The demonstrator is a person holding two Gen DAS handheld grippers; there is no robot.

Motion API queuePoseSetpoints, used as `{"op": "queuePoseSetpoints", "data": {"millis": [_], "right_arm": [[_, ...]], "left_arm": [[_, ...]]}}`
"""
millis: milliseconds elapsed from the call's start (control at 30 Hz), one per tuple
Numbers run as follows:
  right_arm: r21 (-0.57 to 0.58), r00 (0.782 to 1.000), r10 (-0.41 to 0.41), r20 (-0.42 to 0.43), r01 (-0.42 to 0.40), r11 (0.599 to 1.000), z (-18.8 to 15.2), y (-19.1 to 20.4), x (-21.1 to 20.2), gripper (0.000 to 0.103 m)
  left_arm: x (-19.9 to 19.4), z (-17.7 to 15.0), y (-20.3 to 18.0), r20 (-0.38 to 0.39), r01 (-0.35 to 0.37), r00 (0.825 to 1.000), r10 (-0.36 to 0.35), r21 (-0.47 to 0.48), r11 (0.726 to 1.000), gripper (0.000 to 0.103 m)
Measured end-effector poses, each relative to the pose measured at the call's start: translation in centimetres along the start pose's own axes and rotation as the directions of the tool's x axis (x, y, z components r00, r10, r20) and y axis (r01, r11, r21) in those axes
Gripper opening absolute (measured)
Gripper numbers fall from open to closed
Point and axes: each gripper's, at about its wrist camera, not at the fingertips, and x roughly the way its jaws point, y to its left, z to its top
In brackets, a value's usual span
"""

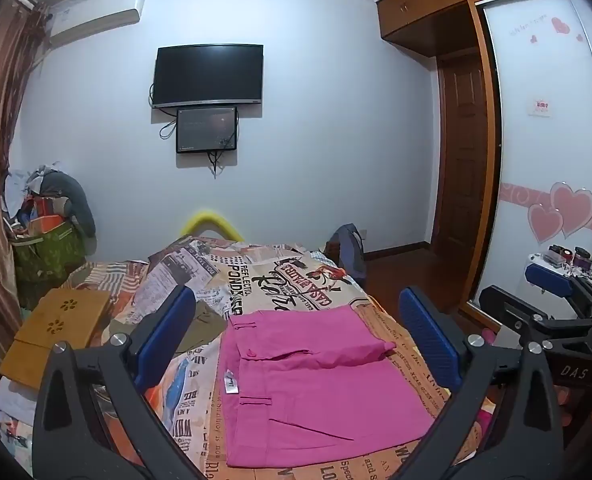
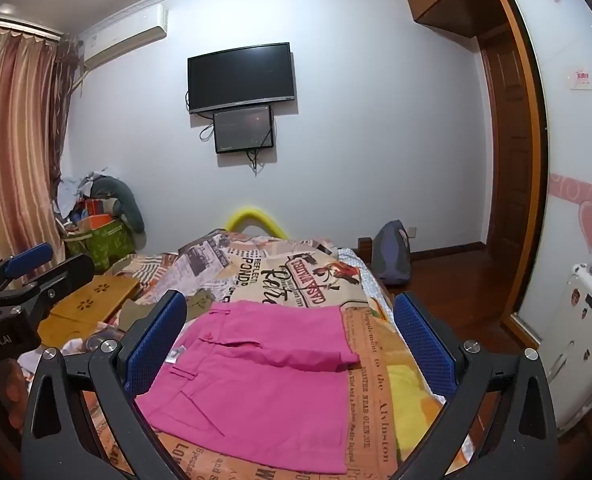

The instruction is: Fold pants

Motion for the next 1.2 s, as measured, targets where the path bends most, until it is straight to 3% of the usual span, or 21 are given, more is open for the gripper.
{"op": "queuePoseSetpoints", "data": {"millis": [33,67,1200], "right_arm": [[0.001,1.000,0.000,0.002,0.000,1.000,0.0,0.0,0.0,0.103],[0.003,1.000,0.000,0.003,0.000,1.000,0.0,0.0,0.0,0.103],[-0.003,1.000,0.012,-0.017,-0.012,1.000,-0.1,0.5,1.0,0.103]], "left_arm": [[-0.1,0.0,0.0,0.001,-0.003,1.000,0.003,0.004,1.000,0.103],[0.7,0.1,-0.2,-0.047,-0.008,0.999,0.009,0.012,1.000,0.103],[1.5,-0.5,0.0,-0.032,-0.011,0.999,0.011,0.011,1.000,0.103]]}}
